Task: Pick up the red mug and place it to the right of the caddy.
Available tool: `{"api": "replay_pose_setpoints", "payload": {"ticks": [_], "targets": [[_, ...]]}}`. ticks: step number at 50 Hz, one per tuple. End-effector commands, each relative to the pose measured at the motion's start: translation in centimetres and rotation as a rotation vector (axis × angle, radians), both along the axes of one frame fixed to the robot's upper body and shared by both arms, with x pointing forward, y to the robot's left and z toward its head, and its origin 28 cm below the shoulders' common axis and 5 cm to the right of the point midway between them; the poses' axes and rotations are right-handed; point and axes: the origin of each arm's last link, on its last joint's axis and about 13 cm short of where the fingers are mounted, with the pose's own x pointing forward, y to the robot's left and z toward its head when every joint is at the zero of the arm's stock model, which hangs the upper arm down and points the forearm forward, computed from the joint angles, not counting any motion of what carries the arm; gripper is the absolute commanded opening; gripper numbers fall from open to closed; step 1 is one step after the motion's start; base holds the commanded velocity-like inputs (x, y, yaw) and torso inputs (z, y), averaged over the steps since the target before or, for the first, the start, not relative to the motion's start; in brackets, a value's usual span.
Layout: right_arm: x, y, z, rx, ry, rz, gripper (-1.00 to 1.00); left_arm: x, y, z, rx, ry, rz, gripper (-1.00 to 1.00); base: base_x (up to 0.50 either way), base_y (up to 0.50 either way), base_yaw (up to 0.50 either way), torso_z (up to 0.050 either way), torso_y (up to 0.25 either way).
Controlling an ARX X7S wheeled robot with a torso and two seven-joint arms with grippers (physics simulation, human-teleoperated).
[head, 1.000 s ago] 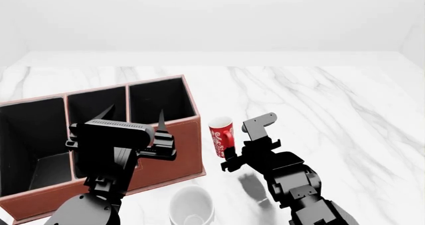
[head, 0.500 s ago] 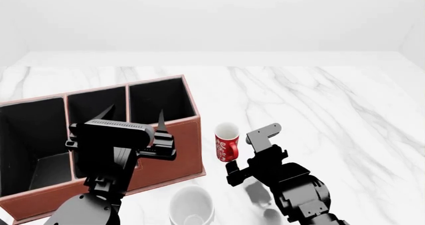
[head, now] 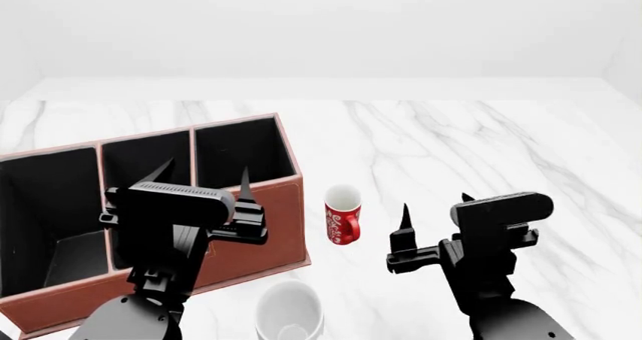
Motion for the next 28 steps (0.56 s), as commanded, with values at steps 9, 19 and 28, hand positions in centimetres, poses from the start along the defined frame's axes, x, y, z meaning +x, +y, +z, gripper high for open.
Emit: {"api": "replay_pose_setpoints", "payload": {"ticks": [9, 19, 28], "targets": [[-3.53, 0.74, 3.55, 0.022, -0.291, -0.035, 1.0, -0.18, -0.06, 0.0, 0.002, -0.007, -0.006, 1.0, 0.0, 0.0, 0.0, 0.0, 0.0], [-3.53, 1.0, 3.28, -0.011, -0.28, -0.007, 1.0, -0.16, -0.1, -0.03, 0.005, -0.007, -0.005, 1.0, 0.0, 0.0, 0.0, 0.0, 0.0], [-3.37, 1.23, 3.04, -0.033, -0.274, 0.01, 1.0, -0.13, -0.14, -0.06, 0.009, -0.007, -0.006, 1.0, 0.0, 0.0, 0.0, 0.0, 0.0]]}}
